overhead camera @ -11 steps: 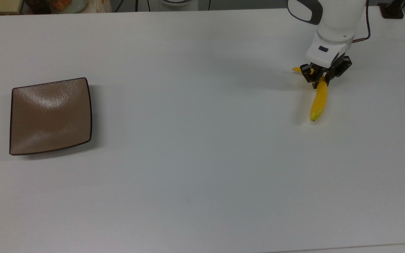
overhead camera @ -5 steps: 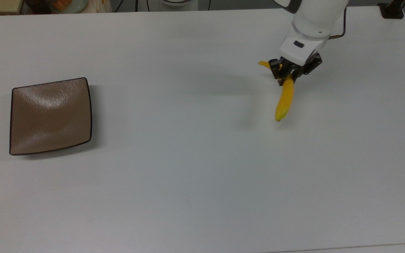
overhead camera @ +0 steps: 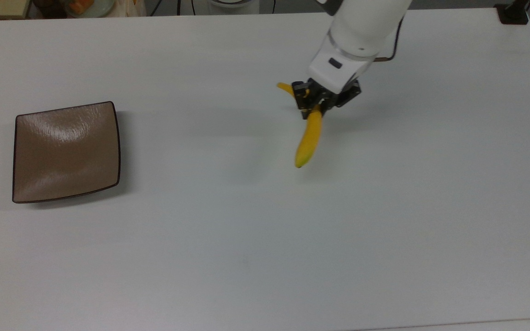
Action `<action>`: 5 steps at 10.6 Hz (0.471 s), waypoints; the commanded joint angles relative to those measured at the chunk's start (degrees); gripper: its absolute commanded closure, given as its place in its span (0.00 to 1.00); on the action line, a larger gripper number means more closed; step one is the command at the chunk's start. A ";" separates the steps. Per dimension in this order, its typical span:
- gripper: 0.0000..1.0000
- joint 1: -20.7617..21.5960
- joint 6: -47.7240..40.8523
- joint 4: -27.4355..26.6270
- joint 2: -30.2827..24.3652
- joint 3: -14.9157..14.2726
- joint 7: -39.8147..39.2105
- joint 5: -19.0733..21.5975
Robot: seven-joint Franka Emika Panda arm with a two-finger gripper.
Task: Bananas placed on a ceramic plate
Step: 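Lift the banana and carry it toward the brown plate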
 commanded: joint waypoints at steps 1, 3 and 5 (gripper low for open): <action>0.85 -0.26 -2.83 -1.06 -2.52 -6.15 -7.59 -0.66; 0.85 -1.23 -1.95 -0.97 -2.35 -11.16 -12.16 -0.49; 0.85 -2.10 -1.34 -1.06 -2.17 -16.17 -16.37 -0.14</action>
